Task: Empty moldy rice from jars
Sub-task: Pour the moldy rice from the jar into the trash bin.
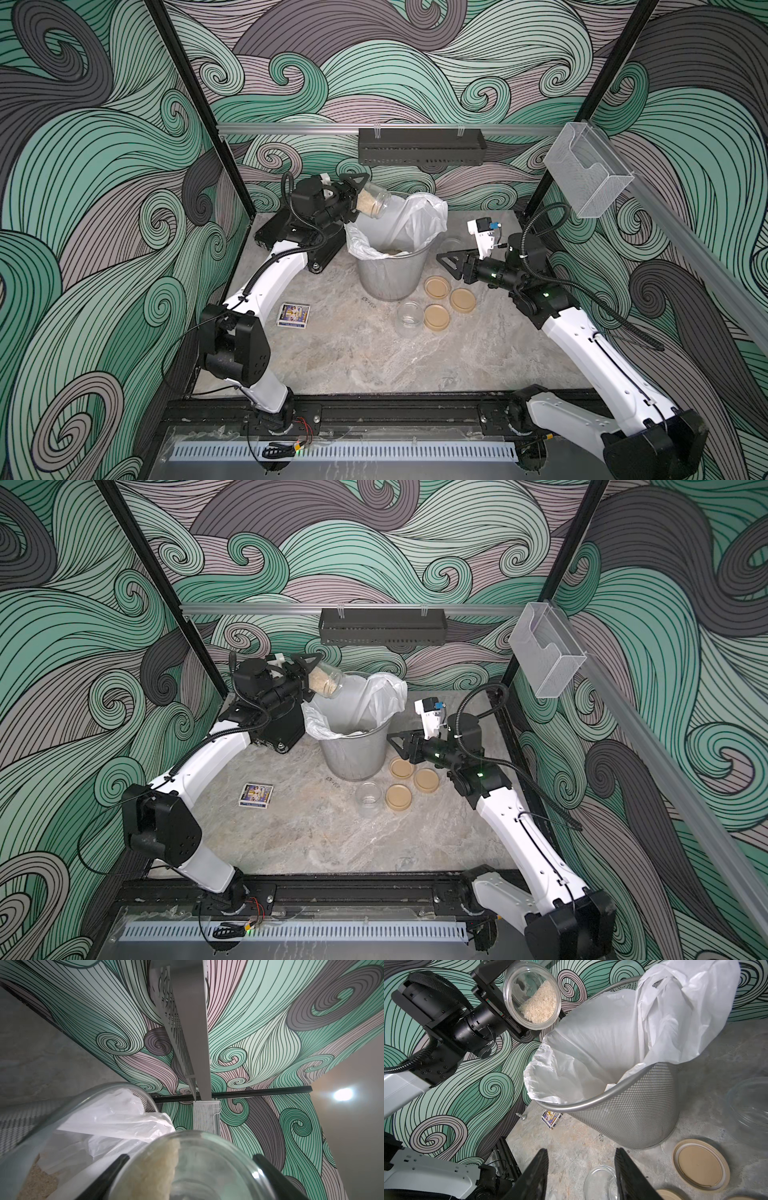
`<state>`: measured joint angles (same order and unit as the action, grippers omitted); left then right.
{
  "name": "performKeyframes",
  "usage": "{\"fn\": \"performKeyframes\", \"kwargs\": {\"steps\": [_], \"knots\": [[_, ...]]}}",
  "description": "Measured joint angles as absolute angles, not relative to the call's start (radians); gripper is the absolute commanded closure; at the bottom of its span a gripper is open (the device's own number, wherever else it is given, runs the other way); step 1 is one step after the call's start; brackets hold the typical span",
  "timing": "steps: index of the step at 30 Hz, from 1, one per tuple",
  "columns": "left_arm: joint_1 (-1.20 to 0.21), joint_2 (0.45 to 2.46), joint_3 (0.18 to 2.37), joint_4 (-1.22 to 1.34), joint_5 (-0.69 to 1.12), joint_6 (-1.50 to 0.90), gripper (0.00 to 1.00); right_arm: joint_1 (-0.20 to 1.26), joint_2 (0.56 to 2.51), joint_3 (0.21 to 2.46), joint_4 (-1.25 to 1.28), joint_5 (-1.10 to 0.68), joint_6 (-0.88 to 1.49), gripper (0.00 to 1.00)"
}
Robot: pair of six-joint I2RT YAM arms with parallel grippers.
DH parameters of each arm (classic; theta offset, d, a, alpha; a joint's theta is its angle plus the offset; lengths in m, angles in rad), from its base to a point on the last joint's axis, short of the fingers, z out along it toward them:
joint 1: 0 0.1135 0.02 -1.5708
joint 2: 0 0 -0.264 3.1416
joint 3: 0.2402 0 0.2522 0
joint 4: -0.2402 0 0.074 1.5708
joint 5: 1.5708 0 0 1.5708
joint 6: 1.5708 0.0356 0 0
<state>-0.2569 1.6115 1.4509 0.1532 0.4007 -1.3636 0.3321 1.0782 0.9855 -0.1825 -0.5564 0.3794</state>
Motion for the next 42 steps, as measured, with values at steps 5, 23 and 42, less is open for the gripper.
{"fn": "performKeyframes", "kwargs": {"steps": [5, 23, 42], "knots": [[-0.240, 1.606, 1.451, 0.108, 0.388, -1.325, 0.44, 0.332, 1.078, 0.986, -0.184, -0.556, 0.383, 0.49], [-0.230, 1.531, 1.435, 0.031, 0.360, -1.198, 0.44, 0.332, 1.074, 0.949, -0.168, -0.550, 0.431, 0.50], [-0.231, 1.494, 1.425, -0.064, 0.330, -1.080, 0.45, 0.332, 1.063, 0.940, -0.161, -0.537, 0.451, 0.51]]}}
